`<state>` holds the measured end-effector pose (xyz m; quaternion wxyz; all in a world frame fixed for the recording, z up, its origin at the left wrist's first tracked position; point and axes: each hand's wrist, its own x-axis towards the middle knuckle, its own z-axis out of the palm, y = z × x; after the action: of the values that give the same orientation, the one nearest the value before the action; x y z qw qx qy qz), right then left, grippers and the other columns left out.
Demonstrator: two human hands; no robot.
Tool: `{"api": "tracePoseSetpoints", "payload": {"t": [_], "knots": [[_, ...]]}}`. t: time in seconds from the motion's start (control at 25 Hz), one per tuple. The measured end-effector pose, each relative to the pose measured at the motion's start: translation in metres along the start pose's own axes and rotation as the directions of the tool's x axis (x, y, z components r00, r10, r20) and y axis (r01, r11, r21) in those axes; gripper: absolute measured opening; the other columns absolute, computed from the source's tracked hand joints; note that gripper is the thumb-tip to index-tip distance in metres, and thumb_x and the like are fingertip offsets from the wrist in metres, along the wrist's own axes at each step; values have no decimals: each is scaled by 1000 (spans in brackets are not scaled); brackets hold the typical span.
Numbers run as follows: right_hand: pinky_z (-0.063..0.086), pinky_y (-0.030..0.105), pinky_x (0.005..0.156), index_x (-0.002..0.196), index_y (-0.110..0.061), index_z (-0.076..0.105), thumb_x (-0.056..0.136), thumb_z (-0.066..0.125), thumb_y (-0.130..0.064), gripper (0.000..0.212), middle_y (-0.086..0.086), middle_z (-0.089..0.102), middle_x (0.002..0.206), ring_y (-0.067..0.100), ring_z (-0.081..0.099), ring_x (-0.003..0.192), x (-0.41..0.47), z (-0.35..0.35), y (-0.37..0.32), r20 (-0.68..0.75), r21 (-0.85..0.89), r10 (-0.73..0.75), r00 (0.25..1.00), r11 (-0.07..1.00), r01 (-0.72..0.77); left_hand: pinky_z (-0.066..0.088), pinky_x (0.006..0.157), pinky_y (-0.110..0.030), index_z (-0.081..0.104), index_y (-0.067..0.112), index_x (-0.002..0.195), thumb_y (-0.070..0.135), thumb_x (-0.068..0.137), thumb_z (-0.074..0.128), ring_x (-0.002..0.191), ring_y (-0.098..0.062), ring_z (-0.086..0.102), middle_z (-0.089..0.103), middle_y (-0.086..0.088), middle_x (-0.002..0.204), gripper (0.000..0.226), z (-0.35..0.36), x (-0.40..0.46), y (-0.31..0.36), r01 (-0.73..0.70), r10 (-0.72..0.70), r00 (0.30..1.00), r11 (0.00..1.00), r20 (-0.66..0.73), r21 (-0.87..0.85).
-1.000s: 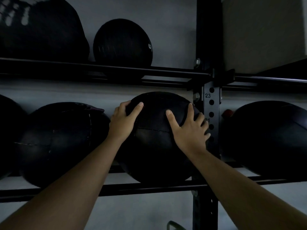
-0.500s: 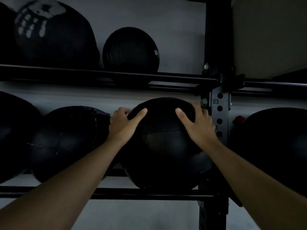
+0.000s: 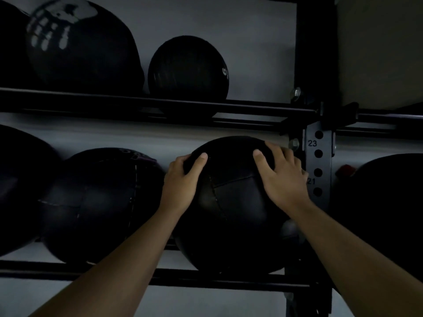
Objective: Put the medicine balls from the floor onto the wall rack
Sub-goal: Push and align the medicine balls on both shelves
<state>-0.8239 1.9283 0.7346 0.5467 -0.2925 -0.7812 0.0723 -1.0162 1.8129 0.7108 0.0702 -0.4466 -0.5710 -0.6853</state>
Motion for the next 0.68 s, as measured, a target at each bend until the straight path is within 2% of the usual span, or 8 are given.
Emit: {"api": "tracePoseSetpoints", "payload": {"t": [0.08,0.16,0.2,0.24,0.28,0.4,0.52,0.68], "knots": [[15,63,125,156,-44,35,97,28,-74,67,2,33,167,31,25,157,-2,-1,2,23,11,-14,1000,1000,14,42,117,-50,63,33,135,79,84,51,134,-21,56,60,5,139,70,-3,-5,2,-16,16,1000,1000,15,18],[12,62,125,157,-50,31,98,28,-74,63,3,30,169,31,21,158,-4,-4,2,46,10,-18,999,1000,18,33,124,-49,58,32,144,51,102,50,147,-18,45,54,4,152,47,0,-7,13,-123,121,992,992,41,34],[12,62,125,157,-53,30,99,28,-73,61,3,28,170,31,20,159,-4,-5,2,58,4,-17,998,1000,17,27,128,-47,58,31,146,35,107,46,152,-16,39,50,5,158,41,2,-9,20,-202,199,978,978,67,43],[11,62,126,157,-54,29,99,28,-72,60,3,28,170,31,20,159,-6,-5,1,65,2,-11,998,1000,11,23,130,-47,58,31,147,28,109,44,156,-13,33,47,6,162,41,3,-12,25,-250,246,965,968,93,38],[11,61,126,157,-54,30,100,29,-72,59,3,28,170,30,20,159,-8,-6,0,65,6,-5,998,1000,5,20,131,-47,57,33,148,34,107,44,157,-11,29,44,9,164,43,3,-16,28,-268,261,957,962,124,49],[13,58,127,156,-51,35,100,35,-69,58,0,32,167,28,24,158,-19,-10,2,20,54,-45,999,998,44,20,129,-52,45,44,152,69,93,48,157,-8,25,34,18,167,64,0,-28,24,-348,312,932,915,186,206],[16,56,128,157,-48,33,96,31,-73,67,-4,30,169,24,22,159,-40,-12,9,-19,78,-108,994,991,109,23,127,-55,40,46,153,70,95,46,156,-6,25,31,21,168,64,-1,-33,19,-391,360,918,892,166,229],[3,49,131,162,-46,21,98,24,-71,69,-6,14,177,16,3,164,-90,8,22,-127,38,-128,984,990,134,23,126,-55,40,45,155,72,95,40,158,-11,25,32,18,169,66,4,-30,19,-396,372,918,868,134,300]]}}
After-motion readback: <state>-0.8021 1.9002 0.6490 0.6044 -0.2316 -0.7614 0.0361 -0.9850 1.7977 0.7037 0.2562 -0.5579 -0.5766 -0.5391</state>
